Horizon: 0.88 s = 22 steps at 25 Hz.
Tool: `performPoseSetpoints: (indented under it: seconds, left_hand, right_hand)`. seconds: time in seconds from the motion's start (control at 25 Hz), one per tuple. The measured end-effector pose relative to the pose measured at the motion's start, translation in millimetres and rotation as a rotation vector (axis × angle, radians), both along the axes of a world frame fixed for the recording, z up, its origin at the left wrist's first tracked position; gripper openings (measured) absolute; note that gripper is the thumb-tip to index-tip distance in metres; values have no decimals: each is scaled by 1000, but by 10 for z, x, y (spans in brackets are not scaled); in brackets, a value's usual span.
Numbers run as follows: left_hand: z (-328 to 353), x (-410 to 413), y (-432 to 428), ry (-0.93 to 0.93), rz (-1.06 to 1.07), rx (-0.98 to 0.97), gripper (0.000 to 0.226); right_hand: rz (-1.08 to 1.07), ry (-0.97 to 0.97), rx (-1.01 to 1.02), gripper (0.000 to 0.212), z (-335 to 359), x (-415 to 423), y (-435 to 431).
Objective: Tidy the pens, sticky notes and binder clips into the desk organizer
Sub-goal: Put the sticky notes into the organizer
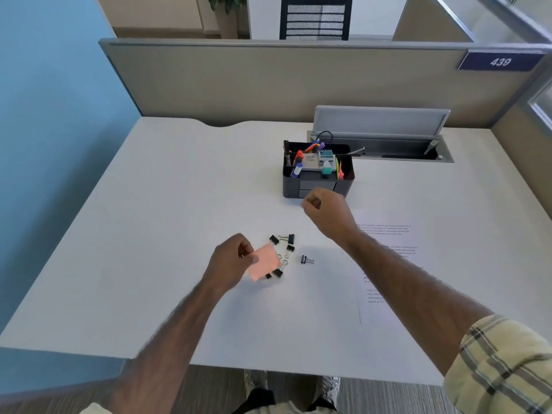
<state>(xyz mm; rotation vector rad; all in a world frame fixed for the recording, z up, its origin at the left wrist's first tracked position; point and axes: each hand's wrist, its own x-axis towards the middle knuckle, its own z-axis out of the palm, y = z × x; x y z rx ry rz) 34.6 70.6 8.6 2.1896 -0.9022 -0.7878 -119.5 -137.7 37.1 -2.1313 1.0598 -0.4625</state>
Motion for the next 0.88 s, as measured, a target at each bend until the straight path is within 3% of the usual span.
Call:
performPoseSetpoints:
  seconds: [0.12, 0.2, 0.24, 0.48, 0.64, 0.76, 0.88]
  left_hand:
    - [316, 38, -372, 50, 13, -130, 15]
    - [493, 46, -628, 61, 24, -199, 12]
    - [567, 50, -757, 64, 27, -233, 11]
    - [705, 13, -1456, 17, 12, -349, 8]
    - [575, -53, -1761, -84, 44, -357, 28]
    - [410, -20, -1854, -127, 65, -303, 38]
    - [225, 82, -1846, -116, 69, -236, 44]
  right_hand:
    - [144, 41, 152, 22, 71, 52, -4]
    - [160, 34, 188, 15, 118, 61, -50]
    - [135, 14, 193, 7, 143, 55, -91]
    - [-70, -129, 170, 11, 286, -37, -471]
    - [-284, -178, 59, 7, 398, -119, -844]
    - [-450, -139, -51, 9, 446, -155, -1125]
    - [-472, -21, -135, 6, 409, -132, -1316]
